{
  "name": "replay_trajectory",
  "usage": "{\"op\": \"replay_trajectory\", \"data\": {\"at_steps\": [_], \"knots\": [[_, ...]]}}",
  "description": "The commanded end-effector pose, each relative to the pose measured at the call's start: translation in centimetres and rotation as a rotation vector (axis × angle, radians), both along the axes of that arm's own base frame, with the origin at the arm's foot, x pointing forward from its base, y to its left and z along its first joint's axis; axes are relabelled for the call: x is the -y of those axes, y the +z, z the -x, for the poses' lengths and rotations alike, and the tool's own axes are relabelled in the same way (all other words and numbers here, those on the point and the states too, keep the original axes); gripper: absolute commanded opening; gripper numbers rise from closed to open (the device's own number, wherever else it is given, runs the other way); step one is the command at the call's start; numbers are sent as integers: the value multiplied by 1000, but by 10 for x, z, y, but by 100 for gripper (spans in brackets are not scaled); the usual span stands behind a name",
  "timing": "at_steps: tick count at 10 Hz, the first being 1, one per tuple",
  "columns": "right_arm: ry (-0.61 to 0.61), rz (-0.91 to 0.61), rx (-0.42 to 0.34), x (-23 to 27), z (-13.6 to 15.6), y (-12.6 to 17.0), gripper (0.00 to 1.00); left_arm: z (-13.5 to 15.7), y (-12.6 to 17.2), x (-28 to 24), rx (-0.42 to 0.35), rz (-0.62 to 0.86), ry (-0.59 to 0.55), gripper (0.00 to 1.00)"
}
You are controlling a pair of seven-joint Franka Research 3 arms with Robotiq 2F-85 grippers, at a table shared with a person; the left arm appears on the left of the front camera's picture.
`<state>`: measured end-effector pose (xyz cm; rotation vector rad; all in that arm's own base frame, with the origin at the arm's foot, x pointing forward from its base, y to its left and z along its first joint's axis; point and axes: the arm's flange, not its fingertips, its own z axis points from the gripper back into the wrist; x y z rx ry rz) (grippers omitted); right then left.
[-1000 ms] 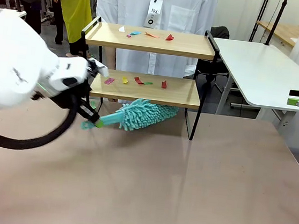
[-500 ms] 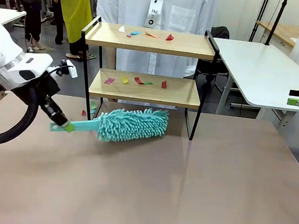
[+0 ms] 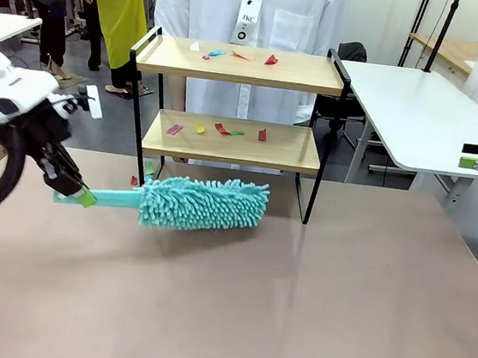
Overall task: Clean the shelf.
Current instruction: Clean the specific section of the Shelf indicated by the human with the Duster.
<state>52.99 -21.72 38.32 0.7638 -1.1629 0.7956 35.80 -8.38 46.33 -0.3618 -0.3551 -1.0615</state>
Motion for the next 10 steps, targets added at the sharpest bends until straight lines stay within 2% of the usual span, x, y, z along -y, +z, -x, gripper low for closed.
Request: {"op": "replay_trajectory", "data": {"at_steps": [1,3,4,5,7,9,10], "knots": [[-1,2,4,-2,-1,2,100,-10,-19,10,-12,6,-12,13],[-1,2,4,-2,-1,2,100,-10,-19,10,-12,6,-12,13],[-1,2,4,-2,-1,2,100,1,-2,0,-9,-3,0,13],[-1,2,4,-2,-1,2,100,2,31,5,44,-100,-83,13],[-1,2,4,-2,-1,2,100,-4,80,-18,49,-214,-138,13],[-1,2,4,-2,-1,2,100,-5,114,-40,-25,-292,-265,13],[-1,2,4,-2,-1,2,100,-6,131,-51,-37,-360,-266,13]]}}
